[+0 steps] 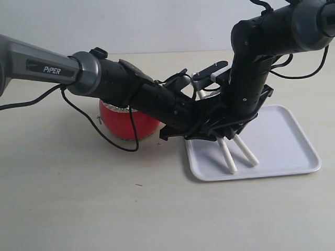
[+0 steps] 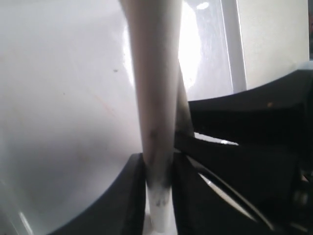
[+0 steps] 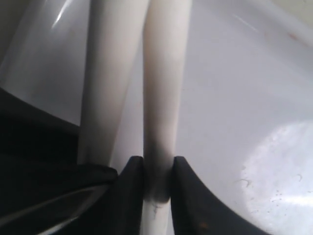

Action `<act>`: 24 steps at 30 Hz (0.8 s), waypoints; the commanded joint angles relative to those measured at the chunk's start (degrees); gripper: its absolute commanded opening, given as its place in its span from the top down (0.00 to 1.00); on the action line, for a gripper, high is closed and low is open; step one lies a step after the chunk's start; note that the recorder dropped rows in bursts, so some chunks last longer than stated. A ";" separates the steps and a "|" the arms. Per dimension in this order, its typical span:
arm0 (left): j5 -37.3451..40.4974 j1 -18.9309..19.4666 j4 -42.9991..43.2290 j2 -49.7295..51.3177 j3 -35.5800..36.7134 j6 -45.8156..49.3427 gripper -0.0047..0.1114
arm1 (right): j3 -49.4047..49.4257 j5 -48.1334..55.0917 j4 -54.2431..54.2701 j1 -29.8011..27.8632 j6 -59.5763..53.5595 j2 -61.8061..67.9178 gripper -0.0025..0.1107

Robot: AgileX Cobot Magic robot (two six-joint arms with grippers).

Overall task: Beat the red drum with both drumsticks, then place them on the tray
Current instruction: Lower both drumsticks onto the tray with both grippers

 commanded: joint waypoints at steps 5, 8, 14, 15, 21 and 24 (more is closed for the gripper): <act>2.99 -0.86 0.24 -1.08 -0.80 0.77 0.96 | 0.36 -2.10 -3.28 -1.89 6.27 0.94 0.98; 2.87 -0.86 0.23 -1.08 -0.80 0.77 0.96 | 0.36 -1.27 -2.66 -1.97 6.27 1.05 0.98; 3.00 -0.86 0.48 -1.08 -0.80 0.26 0.96 | 0.36 0.08 -2.24 -1.97 5.23 3.88 0.98; 3.00 -0.86 0.49 -1.08 -0.80 0.26 0.96 | 0.36 0.19 -2.24 -1.97 5.23 4.56 0.98; 3.00 -0.86 2.04 -1.08 -0.80 -0.40 0.96 | 0.36 0.32 -0.85 -1.97 3.41 7.10 0.94; 2.89 -0.86 2.80 -1.08 -0.80 -0.40 0.96 | 0.36 0.32 -0.85 -1.97 3.28 7.20 0.89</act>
